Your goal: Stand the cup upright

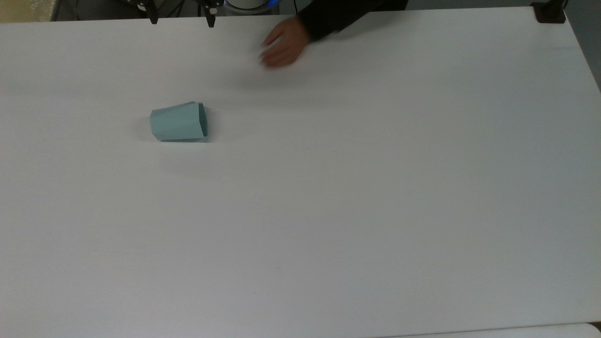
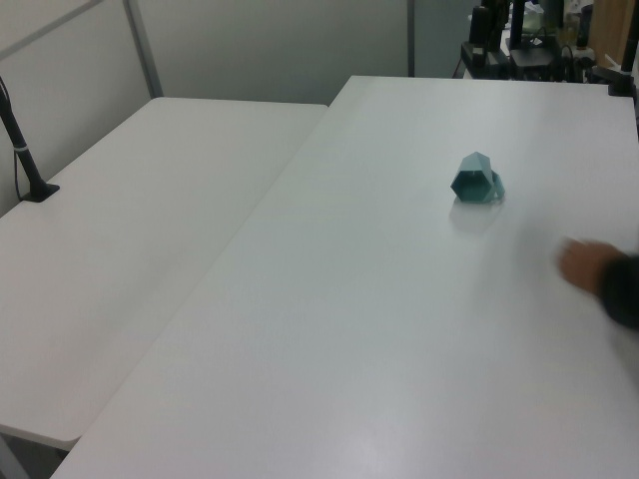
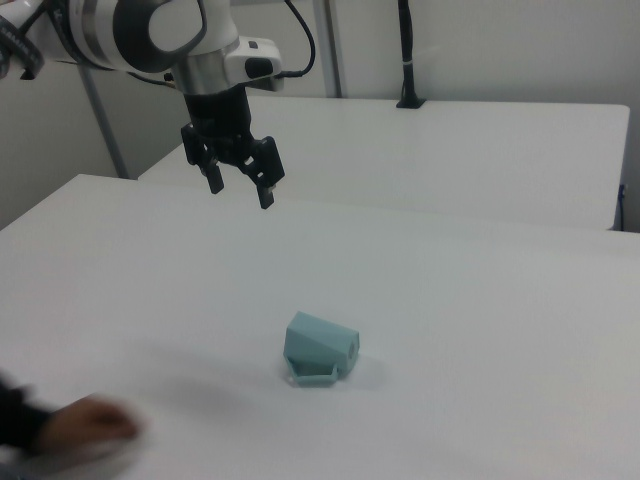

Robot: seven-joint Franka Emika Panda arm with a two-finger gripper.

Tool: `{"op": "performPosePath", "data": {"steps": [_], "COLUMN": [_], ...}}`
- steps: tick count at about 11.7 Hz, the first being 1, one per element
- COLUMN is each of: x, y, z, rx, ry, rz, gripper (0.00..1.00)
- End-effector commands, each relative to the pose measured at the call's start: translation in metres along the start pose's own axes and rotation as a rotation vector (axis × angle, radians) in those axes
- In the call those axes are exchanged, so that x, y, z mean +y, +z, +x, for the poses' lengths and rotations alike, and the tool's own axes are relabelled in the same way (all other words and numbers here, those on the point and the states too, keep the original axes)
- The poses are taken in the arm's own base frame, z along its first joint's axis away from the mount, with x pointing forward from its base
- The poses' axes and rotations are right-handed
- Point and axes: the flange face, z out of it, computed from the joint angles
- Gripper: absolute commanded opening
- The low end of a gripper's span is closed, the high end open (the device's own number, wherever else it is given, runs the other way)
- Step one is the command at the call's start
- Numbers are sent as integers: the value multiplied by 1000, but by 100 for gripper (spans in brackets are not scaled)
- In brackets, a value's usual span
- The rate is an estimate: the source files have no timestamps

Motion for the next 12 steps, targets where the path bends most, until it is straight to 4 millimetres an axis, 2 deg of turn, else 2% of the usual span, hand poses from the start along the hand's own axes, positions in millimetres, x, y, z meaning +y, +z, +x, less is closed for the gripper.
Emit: {"op": "performPosePath", "data": {"steps": [1, 7, 9, 10, 11, 12], "x": [21, 16, 11, 4, -26, -54], "y": [-1, 5, 2, 0, 5, 15], "z": [-4, -6, -4, -4, -3, -3], "rx": [-25, -50, -38, -38, -37, -43], "ry": [-51, -70, -56, -42, -57, -88], "rz": [-10, -11, 10, 22, -9, -130], "gripper": [100, 100, 100, 100, 100, 100]}}
